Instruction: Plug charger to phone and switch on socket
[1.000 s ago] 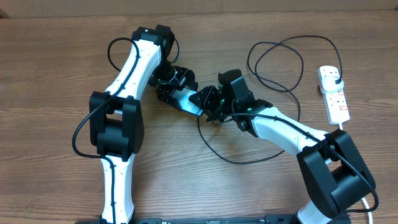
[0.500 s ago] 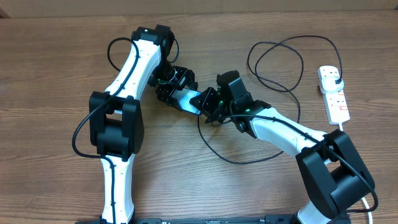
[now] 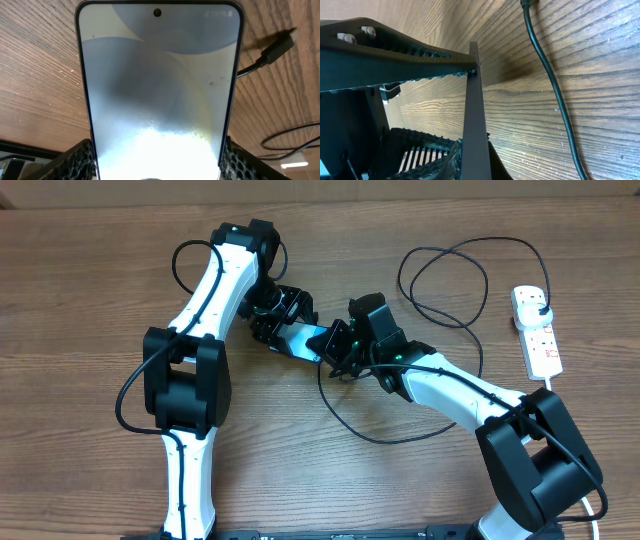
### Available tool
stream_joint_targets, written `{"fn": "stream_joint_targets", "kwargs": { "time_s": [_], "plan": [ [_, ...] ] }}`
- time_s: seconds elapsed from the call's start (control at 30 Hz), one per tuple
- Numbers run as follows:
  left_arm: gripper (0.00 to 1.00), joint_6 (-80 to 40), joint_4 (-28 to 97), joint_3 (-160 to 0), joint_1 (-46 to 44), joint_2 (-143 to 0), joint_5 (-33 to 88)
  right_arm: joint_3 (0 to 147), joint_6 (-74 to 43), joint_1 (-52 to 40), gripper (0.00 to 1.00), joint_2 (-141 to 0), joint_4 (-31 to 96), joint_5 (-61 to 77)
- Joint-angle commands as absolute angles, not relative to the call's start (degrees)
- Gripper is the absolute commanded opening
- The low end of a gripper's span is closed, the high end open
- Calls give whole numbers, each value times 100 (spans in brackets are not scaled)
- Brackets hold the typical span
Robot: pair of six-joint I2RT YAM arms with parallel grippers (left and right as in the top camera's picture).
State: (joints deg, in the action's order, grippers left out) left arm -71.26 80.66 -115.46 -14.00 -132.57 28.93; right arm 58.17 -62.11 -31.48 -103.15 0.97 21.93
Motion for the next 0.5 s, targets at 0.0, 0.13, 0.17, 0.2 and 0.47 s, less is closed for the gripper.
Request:
{"fn": "stream_joint_targets", "kwargs": {
  "time_s": [0.0,0.13,0.17,0.2,0.47],
  "plan": [
    [45,-7220,8101,-11695,-1437,-13286,3116,5964,-6106,-3173,4,-10331,-134,2263],
    [100,-7218,8099,-11695,-1426,-13286,3116,5964,-6106,-3105,4,-10322,-292,2432],
    [100,-7194,8099,-11695,-1424,-13286,3116,5964,-6104,-3068,4,-10307,-294,2456],
    [100,-7175,8099,-11695,-1417,-13286,3116,5964,-6095,-3020,4,-10285,-292,2477],
    [100,-6204,8020,-11695,-1264,-13286,3304,5964,-5800,-2672,4,-9821,-104,2659]
  ]
}}
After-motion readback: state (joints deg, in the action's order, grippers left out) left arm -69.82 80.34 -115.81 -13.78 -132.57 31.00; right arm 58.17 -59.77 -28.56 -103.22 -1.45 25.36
